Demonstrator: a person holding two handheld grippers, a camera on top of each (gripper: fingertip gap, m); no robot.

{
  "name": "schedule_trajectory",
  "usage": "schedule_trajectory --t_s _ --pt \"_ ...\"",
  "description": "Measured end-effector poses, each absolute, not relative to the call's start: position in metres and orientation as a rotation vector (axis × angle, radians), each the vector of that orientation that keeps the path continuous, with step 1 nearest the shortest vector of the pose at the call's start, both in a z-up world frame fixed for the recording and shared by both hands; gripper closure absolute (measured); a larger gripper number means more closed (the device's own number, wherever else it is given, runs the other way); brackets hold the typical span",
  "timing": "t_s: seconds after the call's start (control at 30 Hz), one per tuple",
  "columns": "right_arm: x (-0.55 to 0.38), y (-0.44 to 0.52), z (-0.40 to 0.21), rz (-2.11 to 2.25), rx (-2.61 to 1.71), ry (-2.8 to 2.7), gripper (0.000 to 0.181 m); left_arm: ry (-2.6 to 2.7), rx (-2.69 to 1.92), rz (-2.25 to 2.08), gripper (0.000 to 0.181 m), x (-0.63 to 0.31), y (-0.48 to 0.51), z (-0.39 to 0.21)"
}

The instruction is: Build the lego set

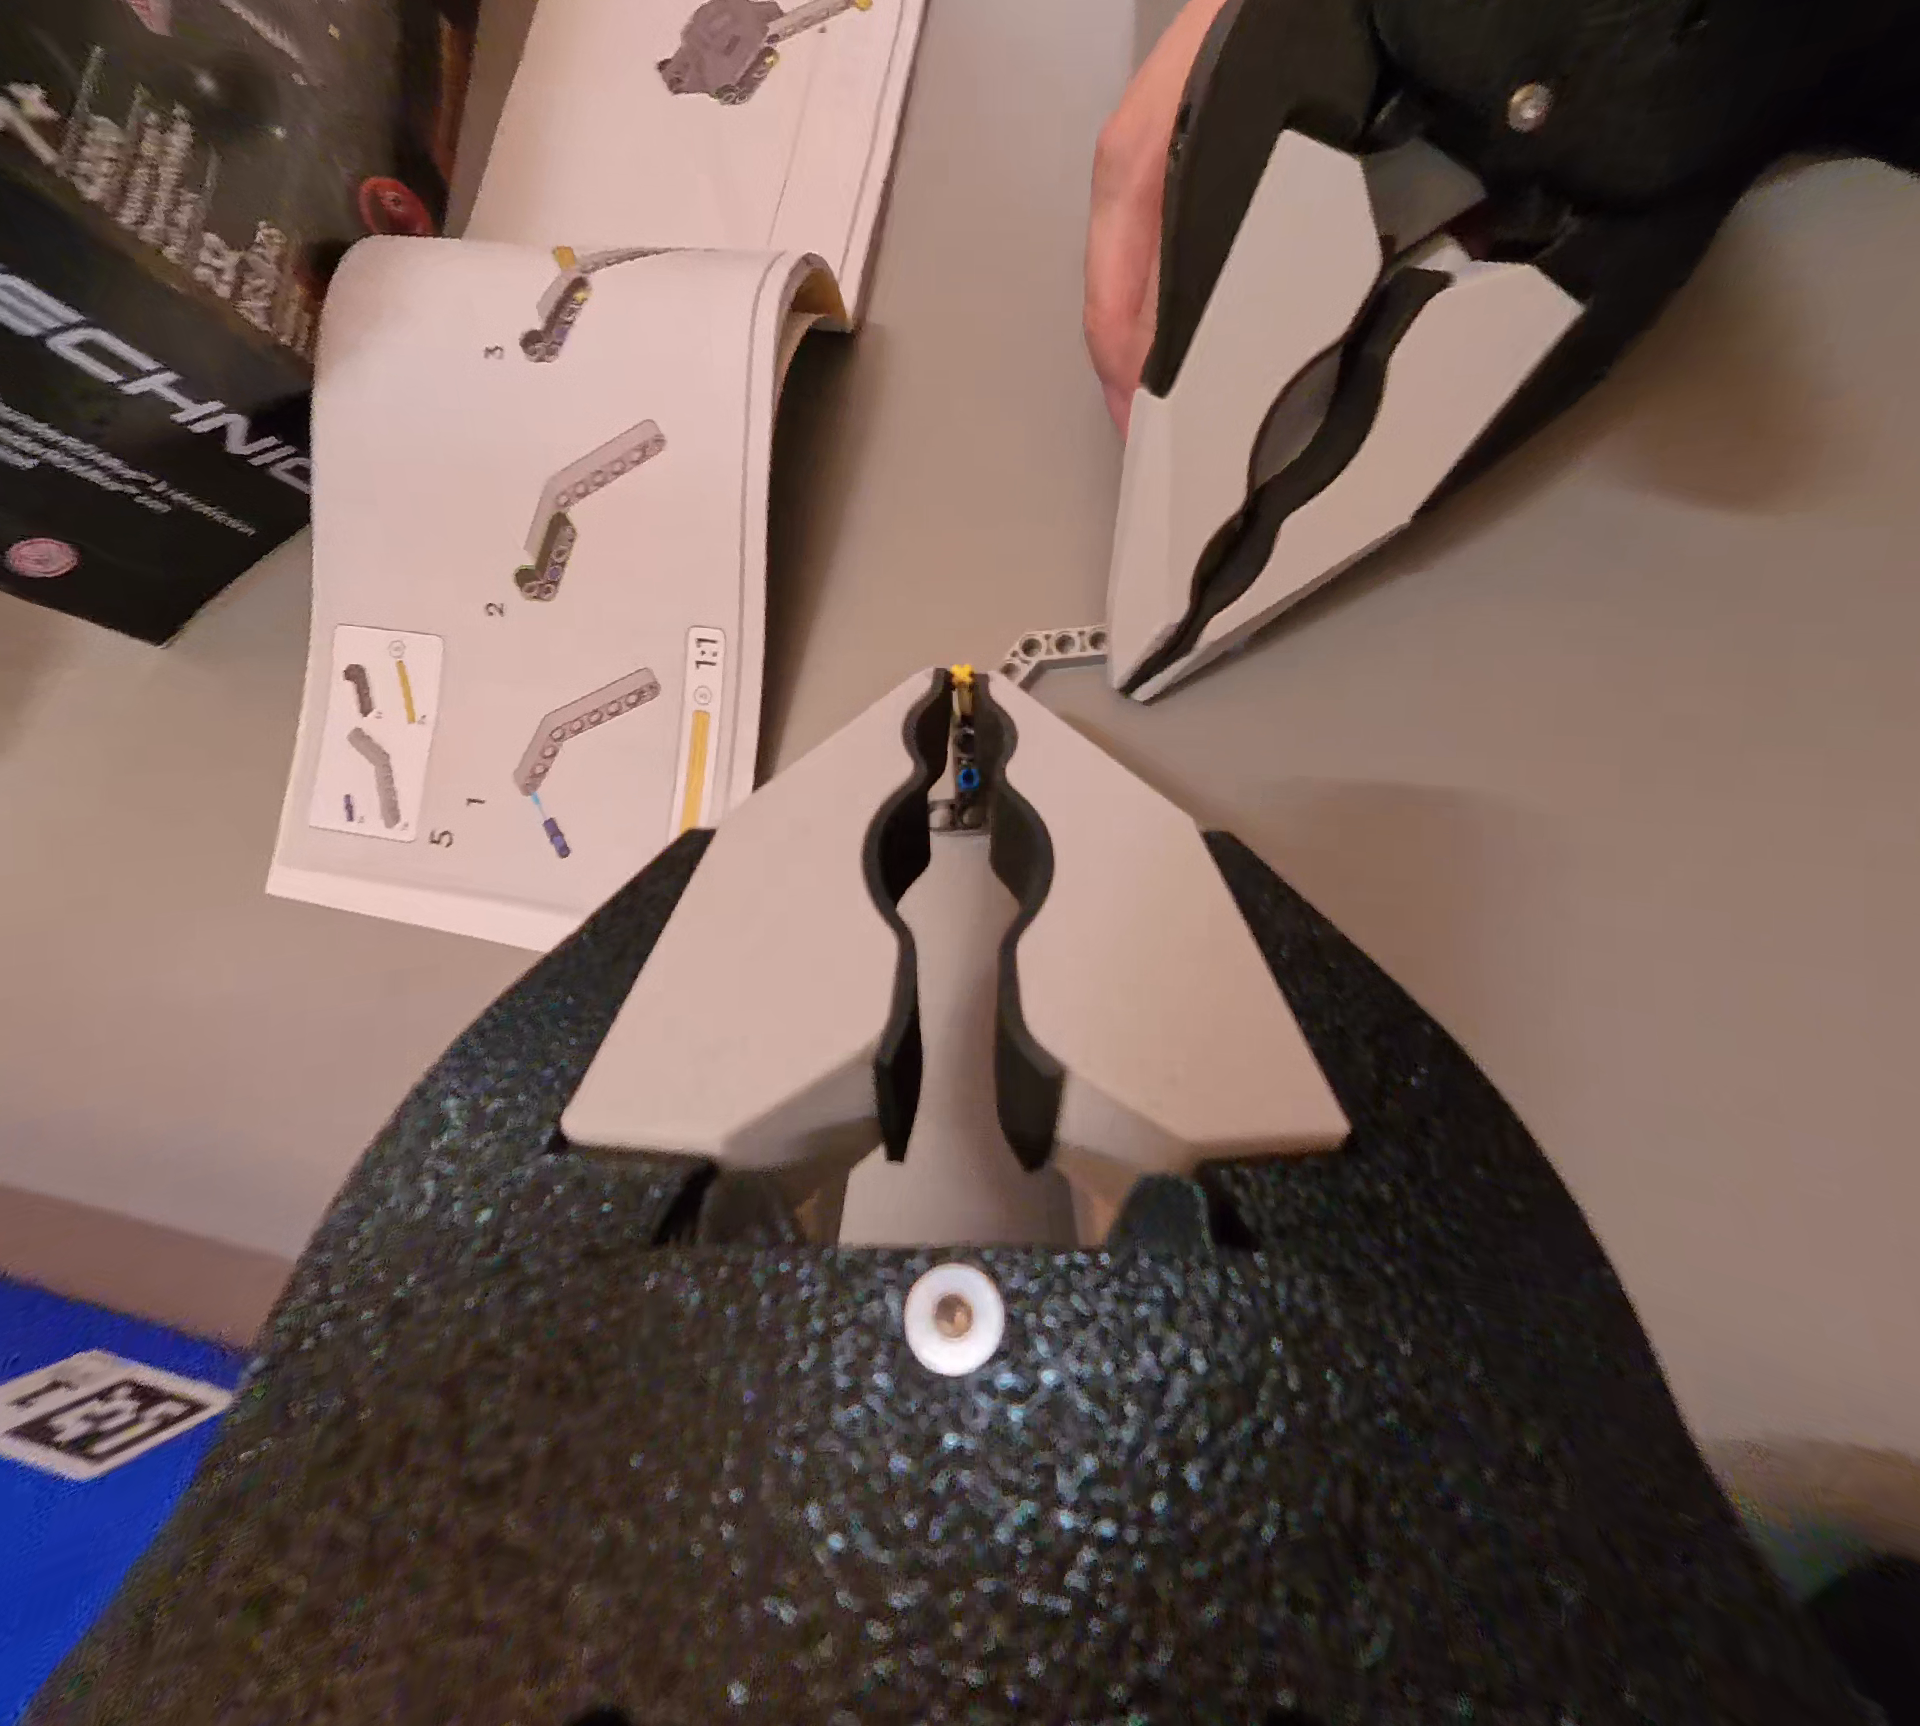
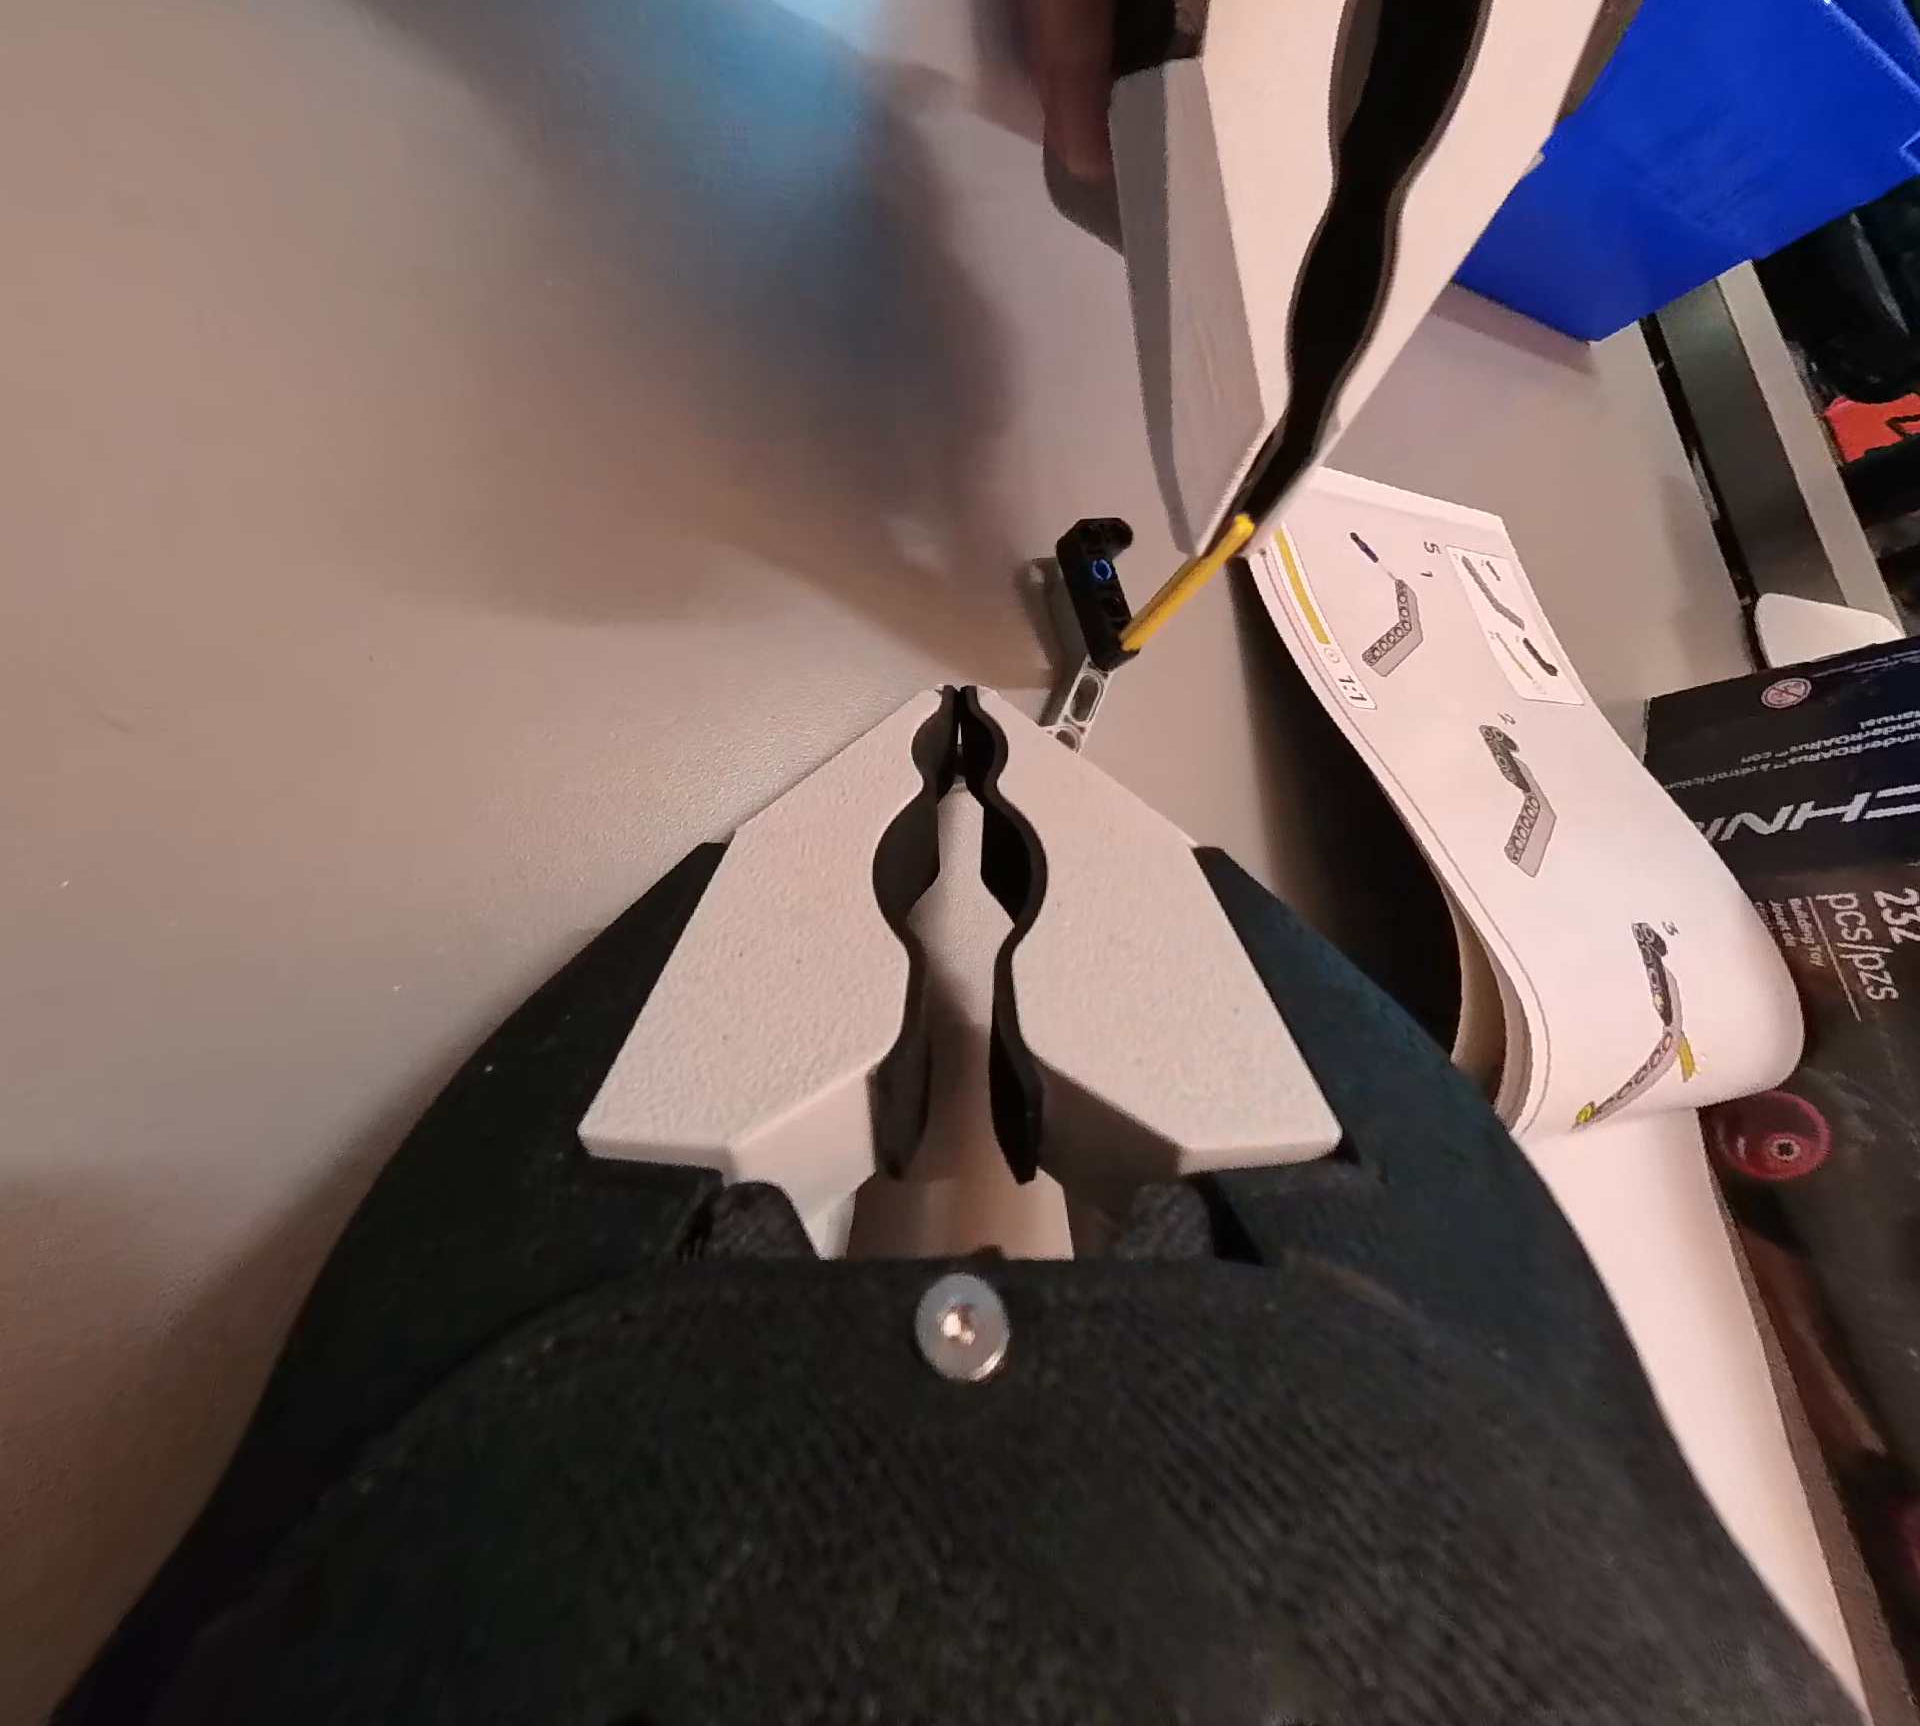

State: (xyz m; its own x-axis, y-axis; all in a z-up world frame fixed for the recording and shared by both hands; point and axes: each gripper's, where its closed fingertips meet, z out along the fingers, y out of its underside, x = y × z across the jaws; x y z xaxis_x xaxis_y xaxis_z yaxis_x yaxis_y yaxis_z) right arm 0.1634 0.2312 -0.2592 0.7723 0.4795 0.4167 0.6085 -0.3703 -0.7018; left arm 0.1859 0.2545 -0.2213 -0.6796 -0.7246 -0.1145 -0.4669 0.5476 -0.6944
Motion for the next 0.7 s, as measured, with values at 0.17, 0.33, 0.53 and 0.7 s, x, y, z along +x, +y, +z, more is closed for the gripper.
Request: schedule_trajectory --t_s 0.17,0.33,0.53,0.7 --pt "0.163 0.231 -0.259 -0.180 -2.031 -0.818 0.181 2.408 -0.976 -0.884 0.181 0.186 0.257 -0.221" --pt "0.163 0.231 -0.259 -0.180 -2.031 -0.818 0.181 2.420 -0.988 -0.883 0.181 0.184 0.258 -0.222" --pt "0.167 0.232 -0.258 -0.197 -2.045 -0.775 0.181 2.420 -0.977 -0.858 0.181 0.183 0.259 -0.219" --pt "0.189 0.239 -0.244 -0.191 -2.077 -0.486 0.155 2.422 -0.987 -0.846 0.181 0.182 0.259 -0.222"
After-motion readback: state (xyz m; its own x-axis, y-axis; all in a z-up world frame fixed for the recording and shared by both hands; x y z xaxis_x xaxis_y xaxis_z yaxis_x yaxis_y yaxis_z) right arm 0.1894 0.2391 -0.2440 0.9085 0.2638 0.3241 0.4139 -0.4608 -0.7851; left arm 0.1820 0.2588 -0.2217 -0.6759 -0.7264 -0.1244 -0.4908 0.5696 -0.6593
